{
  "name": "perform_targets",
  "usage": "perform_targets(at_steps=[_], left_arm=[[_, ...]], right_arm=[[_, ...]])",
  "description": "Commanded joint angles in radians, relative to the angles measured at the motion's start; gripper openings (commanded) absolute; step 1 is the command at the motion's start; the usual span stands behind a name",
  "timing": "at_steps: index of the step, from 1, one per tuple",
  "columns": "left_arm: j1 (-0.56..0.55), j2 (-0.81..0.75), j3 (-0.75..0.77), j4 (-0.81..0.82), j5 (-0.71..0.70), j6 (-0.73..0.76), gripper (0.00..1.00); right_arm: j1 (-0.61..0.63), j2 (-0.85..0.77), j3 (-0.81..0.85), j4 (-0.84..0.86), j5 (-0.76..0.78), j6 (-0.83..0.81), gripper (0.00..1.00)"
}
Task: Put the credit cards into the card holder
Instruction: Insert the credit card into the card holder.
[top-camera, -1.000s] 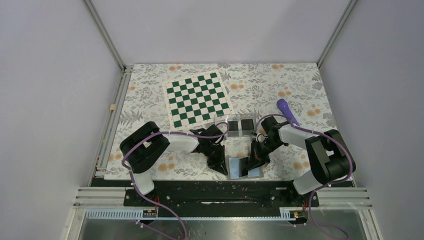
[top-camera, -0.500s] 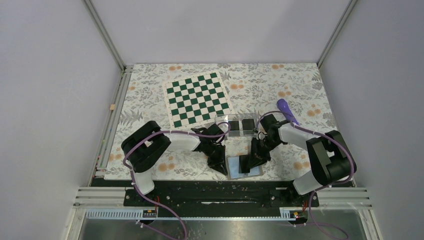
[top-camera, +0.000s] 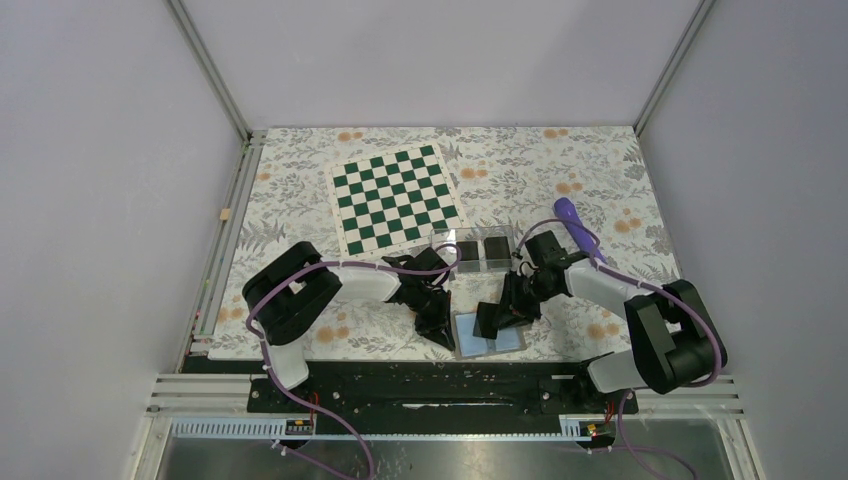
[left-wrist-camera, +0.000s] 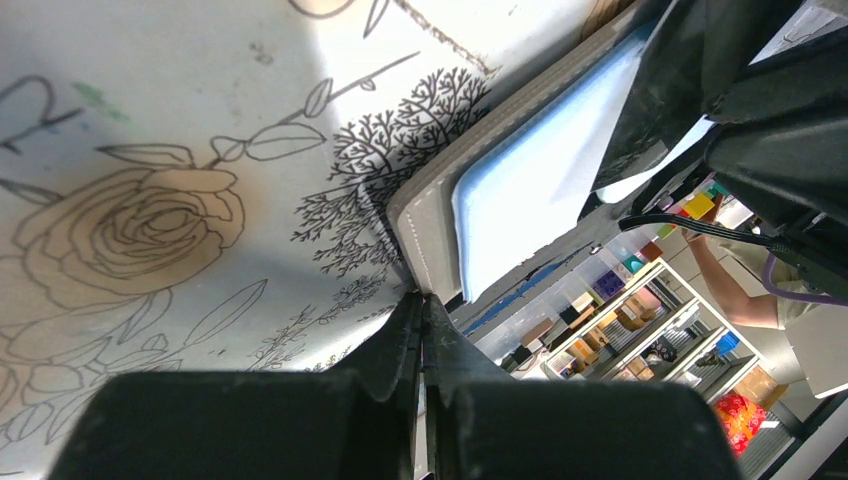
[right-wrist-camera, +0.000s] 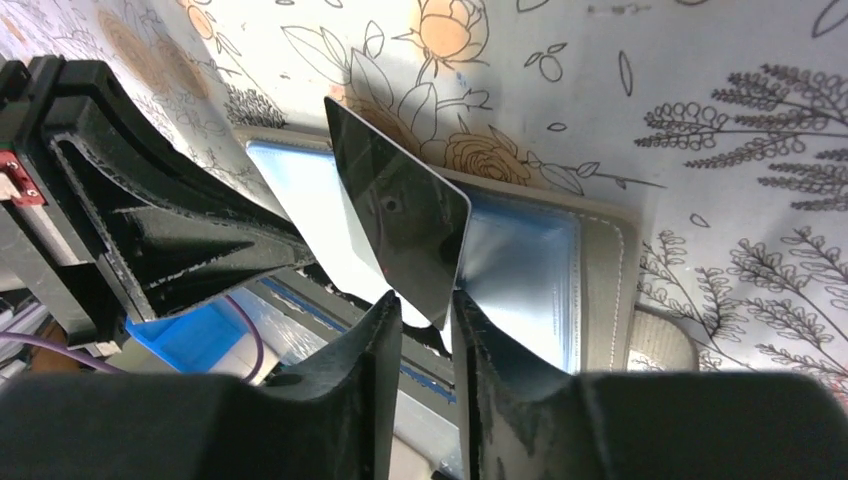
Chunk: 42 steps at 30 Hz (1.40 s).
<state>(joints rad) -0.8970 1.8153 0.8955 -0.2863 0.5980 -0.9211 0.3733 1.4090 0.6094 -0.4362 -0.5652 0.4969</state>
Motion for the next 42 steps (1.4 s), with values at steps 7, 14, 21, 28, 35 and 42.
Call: perform_targets(at_steps=[7,14,21,28,35,42], left_arm=[[0.001,0.048,-0.009,-0.073,-0.153,0.058,0.00],[0.009,-0.019,0.010,-0.151,-0.215,0.096,0.00],[0.008,-0.153,0.104,-0.303,-0.338,0.155,0.19],[0.010,-0.180,0.218,-0.243,-0.292,0.168,0.21],[0.016,-0.001,0.289,-0.053,-0.208,0.103,0.21],[0.023,0.142,0.277,0.104,-0.177,0.037,0.22]], right_arm=[[0.008,-0.059,-0.088,0.110,-0.008,0.052,0.19],[0.007,-0.124,-0.092,0.036,0.121,0.071,0.49],[0.007,-0.091,-0.070,0.072,0.121,0.093,0.58],[0.007,-0.071,-0.085,0.115,0.110,0.121,0.58],[0.006,-0.049,-0.095,0.137,0.111,0.133,0.56],[-0.002,-0.027,-0.117,0.187,0.090,0.162,0.56]])
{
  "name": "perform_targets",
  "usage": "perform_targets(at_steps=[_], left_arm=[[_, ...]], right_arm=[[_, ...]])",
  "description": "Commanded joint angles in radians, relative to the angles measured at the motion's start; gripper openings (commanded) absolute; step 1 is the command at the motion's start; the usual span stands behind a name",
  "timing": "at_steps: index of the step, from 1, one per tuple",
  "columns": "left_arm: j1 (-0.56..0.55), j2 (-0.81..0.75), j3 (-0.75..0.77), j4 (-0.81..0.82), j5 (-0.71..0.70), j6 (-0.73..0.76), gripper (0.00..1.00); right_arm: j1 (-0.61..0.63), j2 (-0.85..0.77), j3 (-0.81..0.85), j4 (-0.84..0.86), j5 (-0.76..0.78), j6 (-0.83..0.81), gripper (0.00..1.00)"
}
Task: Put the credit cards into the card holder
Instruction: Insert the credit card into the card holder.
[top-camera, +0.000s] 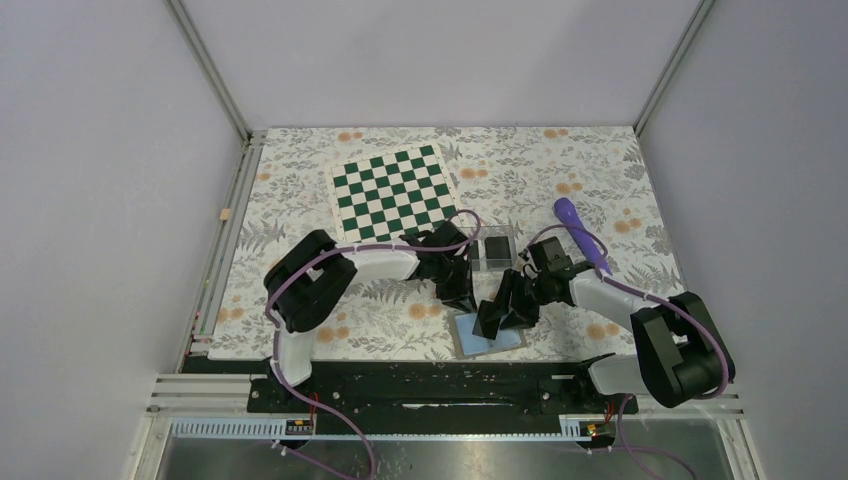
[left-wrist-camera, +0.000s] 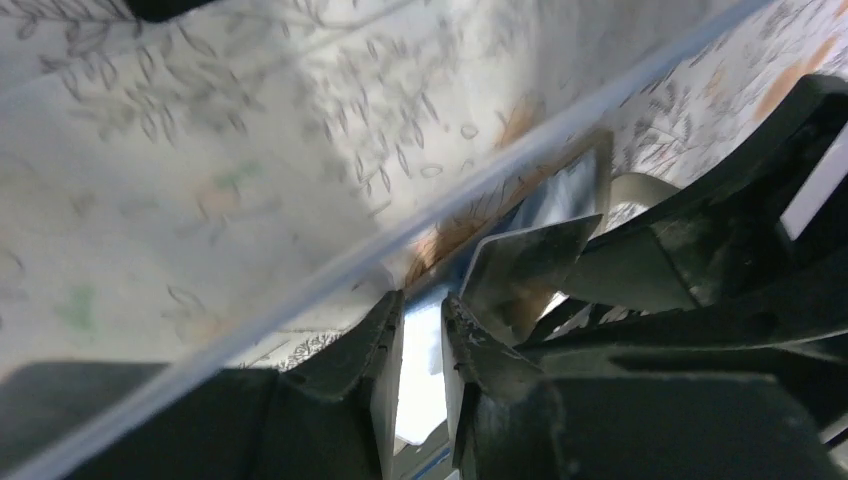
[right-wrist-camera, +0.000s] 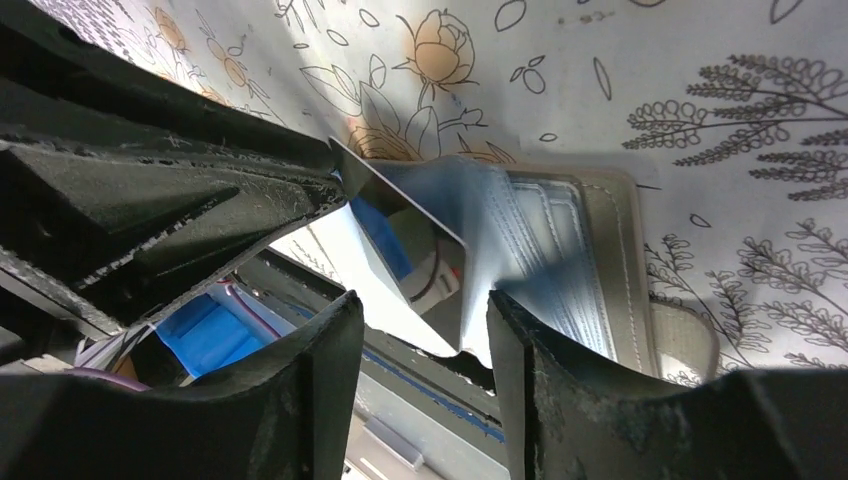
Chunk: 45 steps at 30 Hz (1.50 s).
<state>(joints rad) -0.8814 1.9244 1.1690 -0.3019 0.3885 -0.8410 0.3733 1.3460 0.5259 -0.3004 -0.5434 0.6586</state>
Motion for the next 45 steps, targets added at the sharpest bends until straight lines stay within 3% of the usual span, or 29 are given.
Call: perform_targets(at_steps=[1,8,15,21,24,28,35,45], left_arm=[[0.009,0.041,-0.001,0.134,0.033,-0.050,0.22],[0.016,0.041,-0.065,0.277,0.089,-0.118,0.15],[0.017,0.046,-0.085,0.259,0.094,-0.114,0.06],[0.017,0.026,-0.075,0.184,0.059,-0.063,0.06],[0.017,-0.005,-0.036,0.072,0.000,-0.001,0.15],[0.019,-0.083,-0.001,-0.082,-0.077,0.094,0.19],[0.022,-0.233,-0.091,-0.172,-0.114,0.124,0.21],[0.008,-0.244,-0.278,-0.017,0.027,0.001,0.17]], right_arm=[[-0.006,0.041,-0.039,0.061,0.064,0.005,0.56],[-0.039,0.057,-0.087,0.184,0.017,0.034,0.54],[-0.068,-0.010,-0.149,0.323,-0.058,0.079,0.45],[-0.068,-0.089,-0.171,0.351,-0.075,0.072,0.21],[-0.068,-0.100,-0.160,0.310,-0.080,0.033,0.12],[-0.067,-0.109,-0.160,0.244,-0.081,-0.018,0.05],[-0.068,-0.054,-0.166,0.243,-0.155,-0.075,0.01],[-0.068,-0.045,-0.123,0.124,-0.178,-0.116,0.00]])
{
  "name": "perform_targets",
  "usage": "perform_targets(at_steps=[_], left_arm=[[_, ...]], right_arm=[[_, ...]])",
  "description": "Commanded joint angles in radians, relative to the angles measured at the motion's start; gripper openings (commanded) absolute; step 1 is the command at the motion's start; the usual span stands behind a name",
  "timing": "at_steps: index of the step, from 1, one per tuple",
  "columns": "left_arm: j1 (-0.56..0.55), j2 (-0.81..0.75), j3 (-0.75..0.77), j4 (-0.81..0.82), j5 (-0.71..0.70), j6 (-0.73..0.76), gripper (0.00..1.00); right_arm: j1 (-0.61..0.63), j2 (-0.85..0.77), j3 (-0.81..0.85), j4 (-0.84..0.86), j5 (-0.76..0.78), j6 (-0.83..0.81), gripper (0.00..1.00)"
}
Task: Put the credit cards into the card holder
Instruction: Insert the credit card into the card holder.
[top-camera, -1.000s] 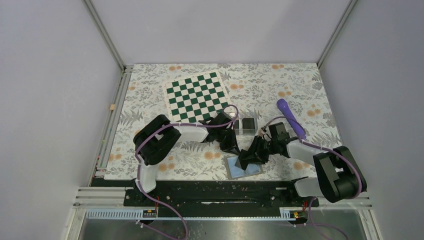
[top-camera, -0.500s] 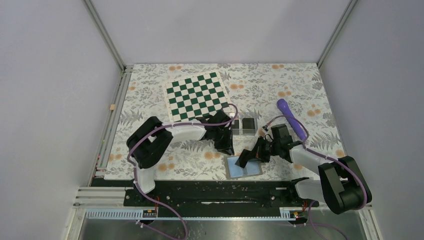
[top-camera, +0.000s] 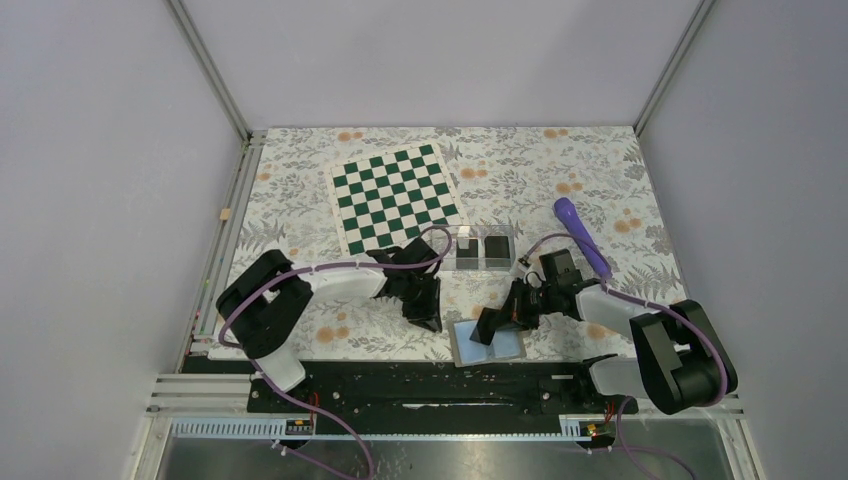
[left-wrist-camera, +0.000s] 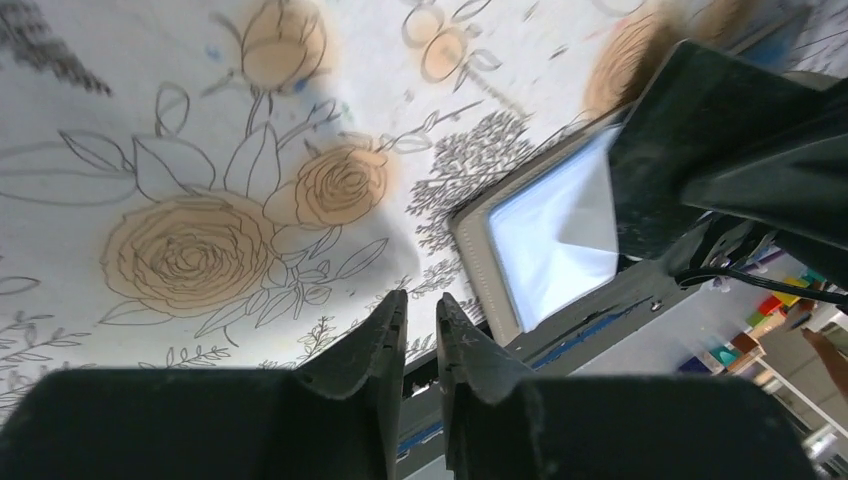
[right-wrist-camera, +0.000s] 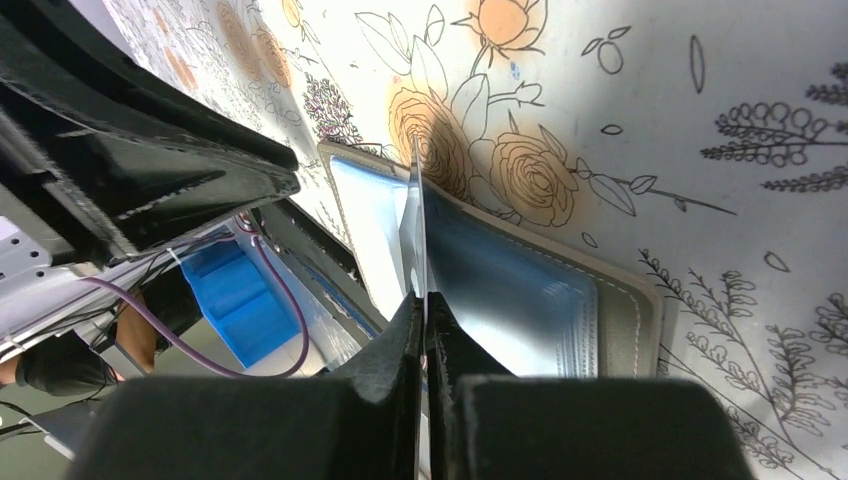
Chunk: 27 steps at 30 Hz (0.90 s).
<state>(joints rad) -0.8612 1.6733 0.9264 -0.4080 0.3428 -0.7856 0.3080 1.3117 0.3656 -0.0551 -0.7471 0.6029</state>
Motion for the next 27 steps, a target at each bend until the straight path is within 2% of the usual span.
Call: perform_targets(at_steps=[1,8,16,23,27], left_arm=[[-0.015,0.014,-0.042,0.107,0.088,-0.065,0.17],[-0.036,0.073,-0.034,0.157,0.106,-0.100,0.12],[-0.033,0.121,0.004,0.146,0.089,-0.103,0.08],[-0.021,0.083,0.012,0.155,0.092,-0.119,0.17],[-0.022,0.110,0.006,0.178,0.125,-0.123,0.19]], right_arm=[[-0.002,-0.006,0.044,-0.137,0.019,-0.065,0.00],[-0.002,0.081,0.083,-0.232,-0.035,-0.094,0.00],[-0.001,0.055,0.127,-0.337,0.016,-0.096,0.00],[-0.001,0.076,0.115,-0.345,0.018,-0.098,0.00],[0.001,0.075,0.115,-0.352,0.014,-0.096,0.00]])
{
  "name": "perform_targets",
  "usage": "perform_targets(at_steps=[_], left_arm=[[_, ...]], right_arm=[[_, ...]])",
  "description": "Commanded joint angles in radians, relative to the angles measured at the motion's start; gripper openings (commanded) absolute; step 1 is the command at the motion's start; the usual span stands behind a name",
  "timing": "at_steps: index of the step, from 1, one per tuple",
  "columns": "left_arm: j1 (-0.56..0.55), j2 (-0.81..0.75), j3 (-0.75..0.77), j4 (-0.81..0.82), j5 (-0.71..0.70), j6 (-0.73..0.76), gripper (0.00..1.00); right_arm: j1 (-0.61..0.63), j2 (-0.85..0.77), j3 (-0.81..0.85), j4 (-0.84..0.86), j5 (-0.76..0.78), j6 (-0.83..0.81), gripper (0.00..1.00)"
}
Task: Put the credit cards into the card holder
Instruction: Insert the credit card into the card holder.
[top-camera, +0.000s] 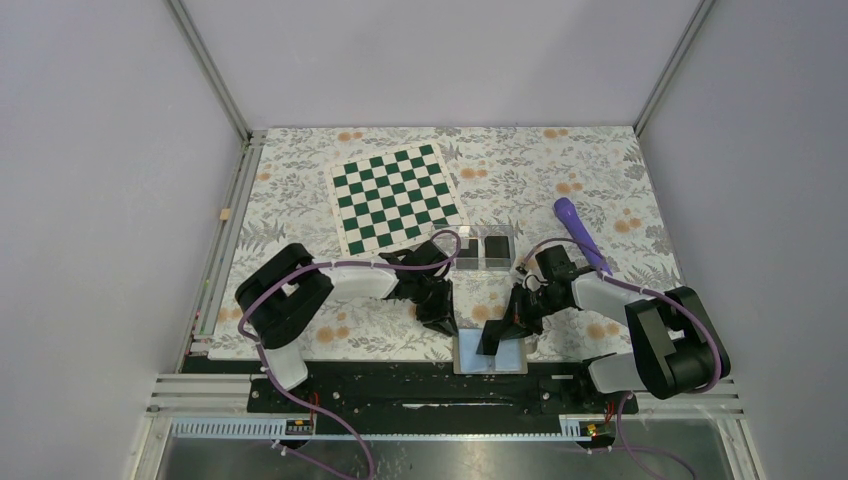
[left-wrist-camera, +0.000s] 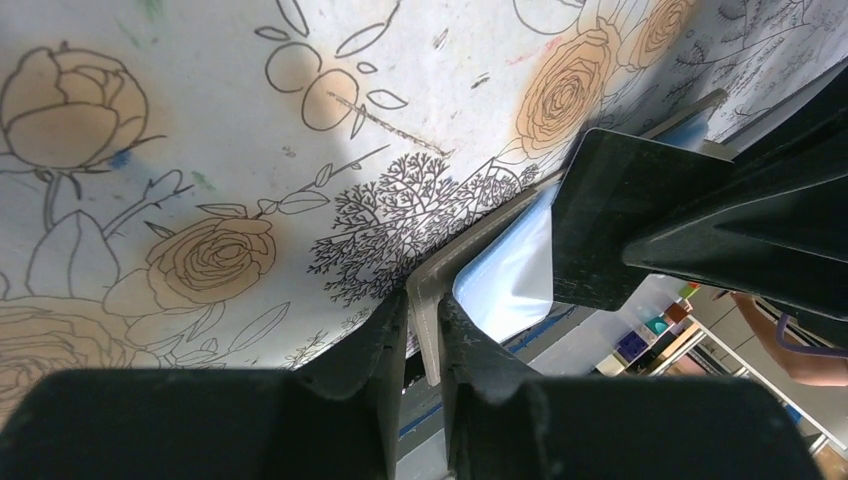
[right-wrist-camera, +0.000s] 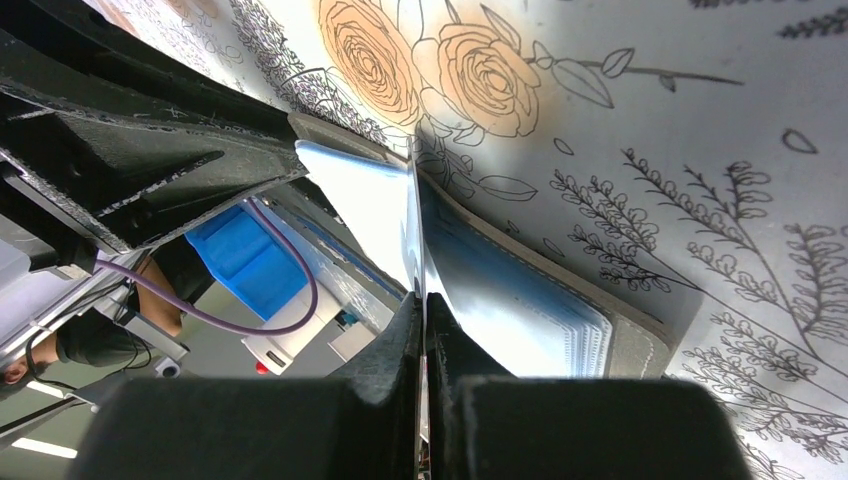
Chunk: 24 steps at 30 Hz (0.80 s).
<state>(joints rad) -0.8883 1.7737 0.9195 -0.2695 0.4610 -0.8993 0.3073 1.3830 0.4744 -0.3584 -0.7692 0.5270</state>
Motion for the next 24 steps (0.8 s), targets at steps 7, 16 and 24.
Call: perform_targets(at_steps=[7,16,24], left_arm=[[0.004,0.028,-0.022,0.101,0.019,-0.032,0.07],[0.033,-0.004,-0.094,0.212,0.016,-0.086,0.00],[0.093,-0.059,-0.141,0.234,0.008,-0.081,0.00]], right_arm=[[0.008,0.018,0.000,-0.066,0.011,-0.022,0.00],[0.019,0.020,0.010,-0.044,-0.046,-0.033,0.00],[0.046,0.078,0.019,0.032,-0.113,-0.025,0.00]])
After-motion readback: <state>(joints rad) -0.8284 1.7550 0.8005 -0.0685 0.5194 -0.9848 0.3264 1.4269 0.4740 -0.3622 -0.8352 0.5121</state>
